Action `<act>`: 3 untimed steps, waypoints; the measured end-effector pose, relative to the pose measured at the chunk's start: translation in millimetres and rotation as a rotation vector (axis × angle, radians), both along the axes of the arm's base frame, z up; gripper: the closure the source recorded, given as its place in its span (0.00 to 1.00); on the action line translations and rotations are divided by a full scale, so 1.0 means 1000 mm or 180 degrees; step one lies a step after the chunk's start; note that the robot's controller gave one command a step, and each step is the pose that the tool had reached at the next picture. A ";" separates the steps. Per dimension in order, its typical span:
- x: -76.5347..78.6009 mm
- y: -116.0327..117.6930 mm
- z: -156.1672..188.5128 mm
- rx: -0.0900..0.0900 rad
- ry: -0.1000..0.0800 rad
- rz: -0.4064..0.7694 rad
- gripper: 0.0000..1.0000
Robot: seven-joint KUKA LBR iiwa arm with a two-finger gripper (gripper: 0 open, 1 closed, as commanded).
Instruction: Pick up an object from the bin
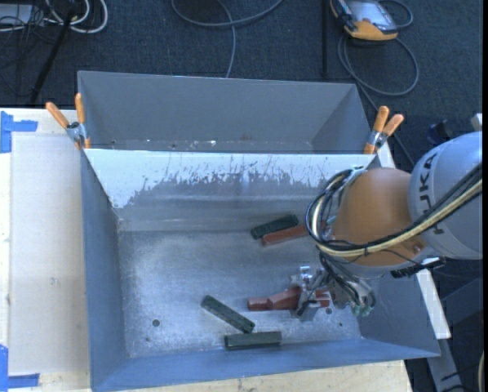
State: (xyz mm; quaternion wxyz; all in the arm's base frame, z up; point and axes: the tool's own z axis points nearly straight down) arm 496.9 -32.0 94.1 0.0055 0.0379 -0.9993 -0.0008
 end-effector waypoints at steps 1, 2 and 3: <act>0.000 0.000 0.001 0.0000 -0.0003 0.0000 1.00; 0.000 0.000 0.001 0.0000 -0.0003 0.0000 1.00; 0.000 0.000 0.001 0.0000 -0.0003 0.0000 1.00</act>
Offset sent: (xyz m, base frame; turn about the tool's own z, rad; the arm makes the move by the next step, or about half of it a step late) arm -0.0002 0.0001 0.0892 0.0000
